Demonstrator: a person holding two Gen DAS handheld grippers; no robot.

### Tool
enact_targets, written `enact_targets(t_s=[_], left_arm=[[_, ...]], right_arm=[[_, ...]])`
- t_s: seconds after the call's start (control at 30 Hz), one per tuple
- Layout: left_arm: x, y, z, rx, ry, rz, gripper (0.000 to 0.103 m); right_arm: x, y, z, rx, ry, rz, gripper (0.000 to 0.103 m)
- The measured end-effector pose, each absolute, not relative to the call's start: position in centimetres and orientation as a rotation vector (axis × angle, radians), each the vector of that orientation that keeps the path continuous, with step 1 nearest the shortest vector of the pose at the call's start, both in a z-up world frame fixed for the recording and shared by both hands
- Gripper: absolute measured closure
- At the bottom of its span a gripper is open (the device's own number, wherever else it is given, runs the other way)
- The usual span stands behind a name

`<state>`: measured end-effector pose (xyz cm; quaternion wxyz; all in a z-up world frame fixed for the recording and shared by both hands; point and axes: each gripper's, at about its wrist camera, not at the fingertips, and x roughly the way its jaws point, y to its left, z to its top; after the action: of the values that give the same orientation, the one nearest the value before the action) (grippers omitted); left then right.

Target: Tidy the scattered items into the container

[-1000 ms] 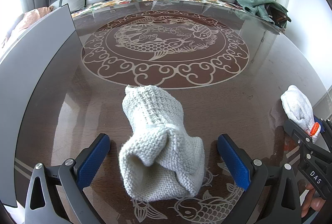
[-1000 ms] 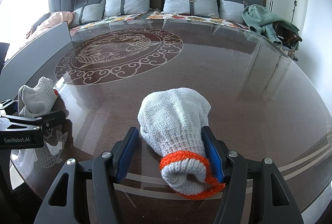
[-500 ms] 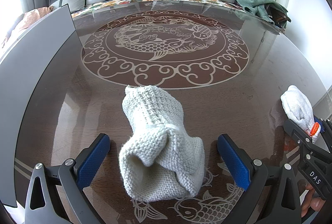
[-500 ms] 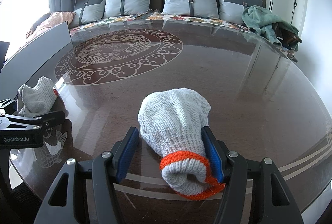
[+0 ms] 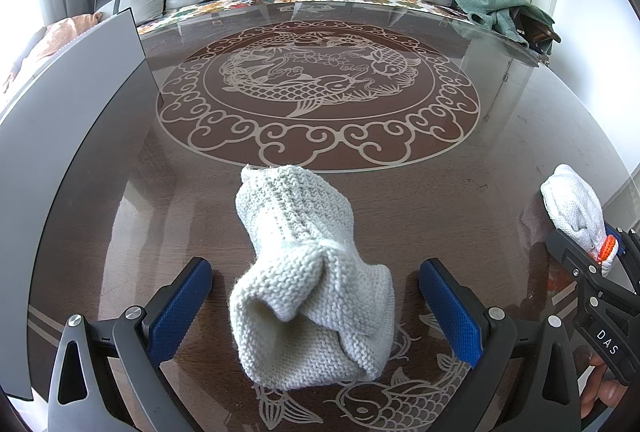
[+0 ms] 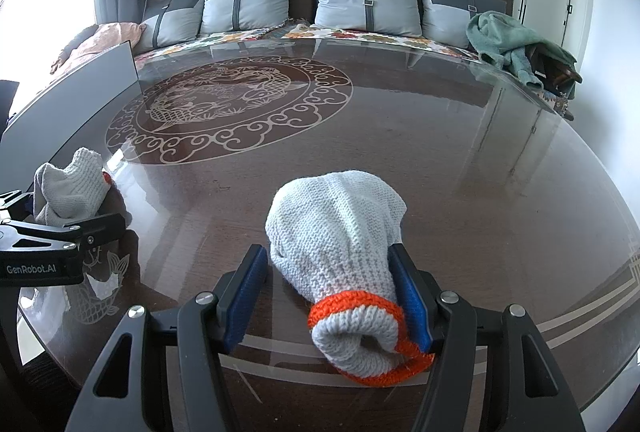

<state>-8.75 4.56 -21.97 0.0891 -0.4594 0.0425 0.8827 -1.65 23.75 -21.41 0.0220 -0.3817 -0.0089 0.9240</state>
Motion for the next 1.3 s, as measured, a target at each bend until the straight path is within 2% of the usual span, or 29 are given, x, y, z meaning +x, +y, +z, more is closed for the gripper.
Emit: enact_targets(t_s=[1.3], left_arm=[[-8.80,4.33,-21.98,-1.363,0.130,2.622,0.000]], right_arm=[[-2.03,23.49,-21.19,-1.180,-0.024,2.862,0.040]])
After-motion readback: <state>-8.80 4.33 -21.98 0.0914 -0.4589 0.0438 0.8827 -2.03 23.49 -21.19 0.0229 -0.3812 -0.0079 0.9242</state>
